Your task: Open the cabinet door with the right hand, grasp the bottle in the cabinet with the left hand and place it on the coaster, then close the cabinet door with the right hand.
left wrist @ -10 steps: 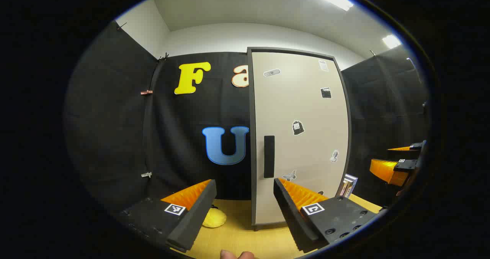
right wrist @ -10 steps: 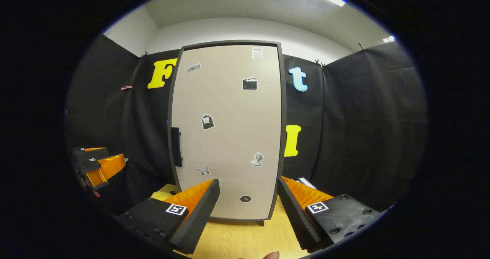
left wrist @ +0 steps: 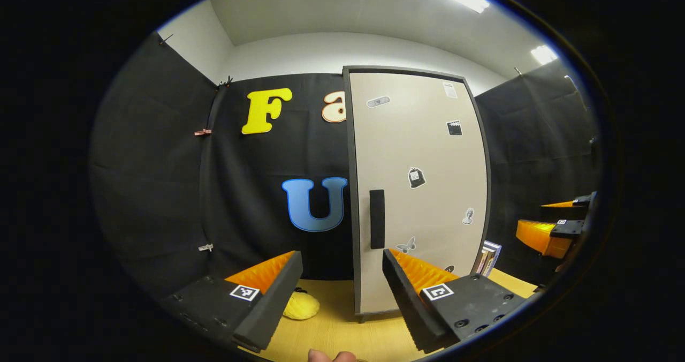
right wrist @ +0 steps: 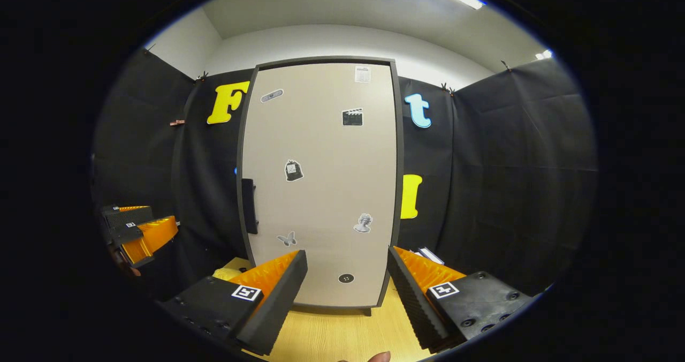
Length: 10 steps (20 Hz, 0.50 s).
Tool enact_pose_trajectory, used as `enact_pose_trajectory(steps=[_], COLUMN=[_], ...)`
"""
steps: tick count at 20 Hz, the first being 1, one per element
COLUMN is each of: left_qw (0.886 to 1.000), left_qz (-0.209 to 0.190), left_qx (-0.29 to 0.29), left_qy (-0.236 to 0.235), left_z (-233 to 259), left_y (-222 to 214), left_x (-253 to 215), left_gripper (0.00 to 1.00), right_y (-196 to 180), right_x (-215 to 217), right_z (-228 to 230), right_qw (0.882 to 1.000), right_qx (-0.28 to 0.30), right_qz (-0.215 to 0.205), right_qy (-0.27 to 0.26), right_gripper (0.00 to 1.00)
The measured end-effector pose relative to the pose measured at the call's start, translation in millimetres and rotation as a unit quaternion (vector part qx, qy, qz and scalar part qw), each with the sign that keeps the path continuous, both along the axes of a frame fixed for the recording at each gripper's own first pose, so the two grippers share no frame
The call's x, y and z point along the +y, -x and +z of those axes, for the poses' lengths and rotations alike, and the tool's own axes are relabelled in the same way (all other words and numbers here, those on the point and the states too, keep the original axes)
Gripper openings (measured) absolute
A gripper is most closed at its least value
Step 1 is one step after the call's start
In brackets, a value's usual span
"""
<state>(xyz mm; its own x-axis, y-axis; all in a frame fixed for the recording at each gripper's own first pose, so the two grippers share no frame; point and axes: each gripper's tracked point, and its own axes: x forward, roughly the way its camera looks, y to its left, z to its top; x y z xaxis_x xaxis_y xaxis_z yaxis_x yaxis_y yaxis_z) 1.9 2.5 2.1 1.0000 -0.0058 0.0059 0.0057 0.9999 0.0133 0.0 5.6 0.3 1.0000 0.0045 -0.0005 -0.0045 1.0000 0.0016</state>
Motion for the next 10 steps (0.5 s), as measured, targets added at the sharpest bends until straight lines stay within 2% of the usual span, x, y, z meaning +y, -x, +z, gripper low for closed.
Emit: enact_pose_trajectory(steps=[10], left_qw=[1.000], left_qz=[0.002], left_qx=[0.002], left_qy=[0.001], left_z=[-1.9], left_y=[-3.2], left_x=[4.3], left_gripper=[0.95], right_y=[-1.5], right_x=[1.5], right_z=[-0.2], right_qw=[1.000], right_qx=[0.001], right_qz=[-0.004], right_qy=[-0.002], right_gripper=[0.98])
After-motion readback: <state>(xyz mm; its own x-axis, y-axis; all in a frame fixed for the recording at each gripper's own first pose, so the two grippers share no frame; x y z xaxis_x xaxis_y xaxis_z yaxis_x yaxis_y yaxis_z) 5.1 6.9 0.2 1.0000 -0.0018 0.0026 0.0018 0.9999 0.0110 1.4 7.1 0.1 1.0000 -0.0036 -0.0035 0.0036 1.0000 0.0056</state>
